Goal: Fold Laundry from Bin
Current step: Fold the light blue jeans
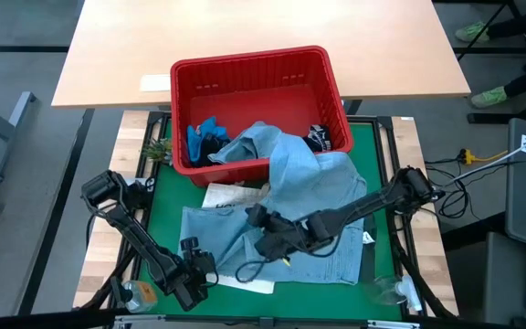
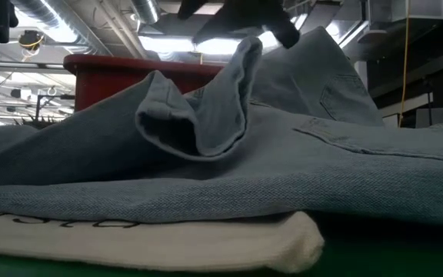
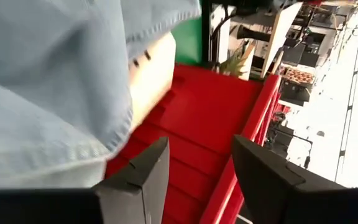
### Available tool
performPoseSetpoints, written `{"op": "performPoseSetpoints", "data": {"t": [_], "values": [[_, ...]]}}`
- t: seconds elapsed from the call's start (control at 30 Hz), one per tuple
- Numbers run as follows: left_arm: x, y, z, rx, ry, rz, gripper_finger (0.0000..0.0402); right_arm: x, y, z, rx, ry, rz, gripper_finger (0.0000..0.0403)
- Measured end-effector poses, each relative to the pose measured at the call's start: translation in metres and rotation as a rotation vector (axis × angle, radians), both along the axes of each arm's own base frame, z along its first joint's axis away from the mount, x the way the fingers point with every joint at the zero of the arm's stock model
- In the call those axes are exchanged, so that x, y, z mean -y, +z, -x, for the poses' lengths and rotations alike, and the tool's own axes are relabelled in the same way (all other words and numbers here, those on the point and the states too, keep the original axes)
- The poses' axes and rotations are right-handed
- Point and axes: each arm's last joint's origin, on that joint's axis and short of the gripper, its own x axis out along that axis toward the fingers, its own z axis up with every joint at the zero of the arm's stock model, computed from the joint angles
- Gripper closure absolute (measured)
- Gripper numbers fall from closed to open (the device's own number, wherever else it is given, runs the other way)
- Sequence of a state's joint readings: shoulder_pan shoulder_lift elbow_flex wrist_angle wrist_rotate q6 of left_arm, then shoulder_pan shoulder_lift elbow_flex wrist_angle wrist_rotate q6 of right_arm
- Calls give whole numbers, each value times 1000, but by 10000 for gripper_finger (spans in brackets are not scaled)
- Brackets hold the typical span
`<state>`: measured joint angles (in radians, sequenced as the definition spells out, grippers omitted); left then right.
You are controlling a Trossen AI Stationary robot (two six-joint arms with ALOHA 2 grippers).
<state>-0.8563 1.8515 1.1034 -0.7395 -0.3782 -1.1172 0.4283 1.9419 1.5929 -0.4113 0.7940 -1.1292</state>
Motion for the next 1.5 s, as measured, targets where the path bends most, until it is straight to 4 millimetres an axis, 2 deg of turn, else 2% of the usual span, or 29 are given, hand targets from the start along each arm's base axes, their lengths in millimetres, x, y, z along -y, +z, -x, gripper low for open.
{"op": "performPoseSetpoints", "data": {"t": [0.1,0.27,0.47,0.7,0.9,1.03,1.27,1.37,1.5], "values": [[0,0,0,-1,2,3,237,-15,-2,7,3,35,-80,230],[-1,0,-1,-1,4,4,237,-34,-8,18,-80,121,-318,230],[-1,0,-1,0,3,3,237,-40,-16,24,-209,185,-462,230],[-1,0,-1,2,3,1,237,-26,-25,30,-350,131,-427,230],[-1,0,-1,3,3,0,237,-27,-29,29,-374,154,-409,230],[-1,0,-1,3,3,0,237,-28,-41,27,-431,190,-350,230],[-1,0,-1,5,3,-1,237,-27,-59,17,-396,130,-247,232],[-1,0,-1,5,3,-2,237,-24,-61,16,-407,122,-246,252],[-1,0,-1,5,3,-2,237,-24,-60,16,-405,125,-249,317]]}}
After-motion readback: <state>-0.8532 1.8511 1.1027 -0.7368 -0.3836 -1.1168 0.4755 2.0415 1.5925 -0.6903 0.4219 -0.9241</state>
